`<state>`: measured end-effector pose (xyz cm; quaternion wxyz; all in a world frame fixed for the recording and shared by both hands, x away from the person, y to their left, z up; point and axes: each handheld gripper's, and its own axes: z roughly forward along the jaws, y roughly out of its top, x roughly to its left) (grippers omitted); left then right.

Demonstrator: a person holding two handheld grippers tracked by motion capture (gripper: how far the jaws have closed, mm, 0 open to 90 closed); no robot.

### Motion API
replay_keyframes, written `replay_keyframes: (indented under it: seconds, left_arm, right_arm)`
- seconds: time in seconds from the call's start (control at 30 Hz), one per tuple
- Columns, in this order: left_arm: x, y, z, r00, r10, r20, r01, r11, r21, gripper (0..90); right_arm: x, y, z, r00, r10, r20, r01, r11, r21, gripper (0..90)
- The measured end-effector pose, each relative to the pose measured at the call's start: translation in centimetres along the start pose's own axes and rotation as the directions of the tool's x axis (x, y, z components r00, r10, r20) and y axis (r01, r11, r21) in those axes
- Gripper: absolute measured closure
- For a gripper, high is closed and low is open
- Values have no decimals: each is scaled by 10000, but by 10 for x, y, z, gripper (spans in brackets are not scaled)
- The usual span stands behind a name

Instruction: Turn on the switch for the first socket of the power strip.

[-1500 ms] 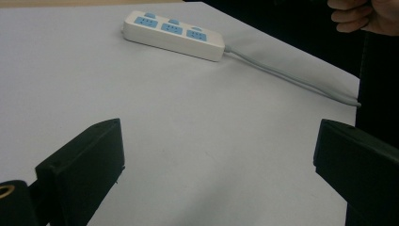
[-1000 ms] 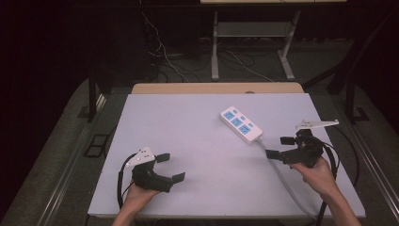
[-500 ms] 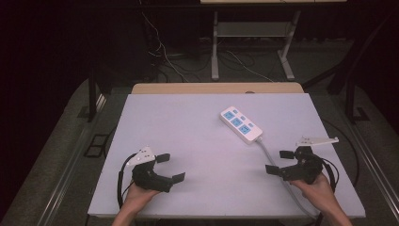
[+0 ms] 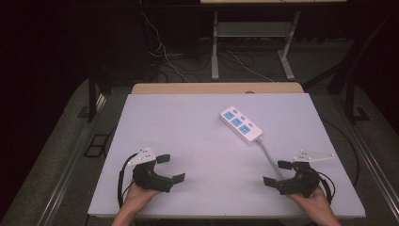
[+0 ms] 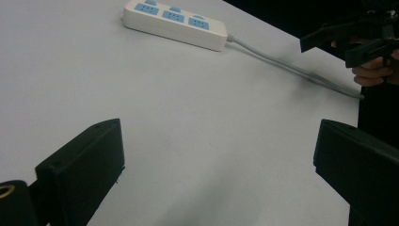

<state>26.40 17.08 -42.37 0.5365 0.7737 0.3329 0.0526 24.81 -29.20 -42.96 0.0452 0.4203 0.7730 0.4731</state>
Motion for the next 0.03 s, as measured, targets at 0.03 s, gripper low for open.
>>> replay_keyframes:
  seconds: [0.03]
  left_arm:
    - [1, 0, 0, 10000, 14, -14, -14, 10000, 31, 8]
  right_arm:
    - [0, -1, 0, 10000, -7, 1, 7, 10000, -7, 3]
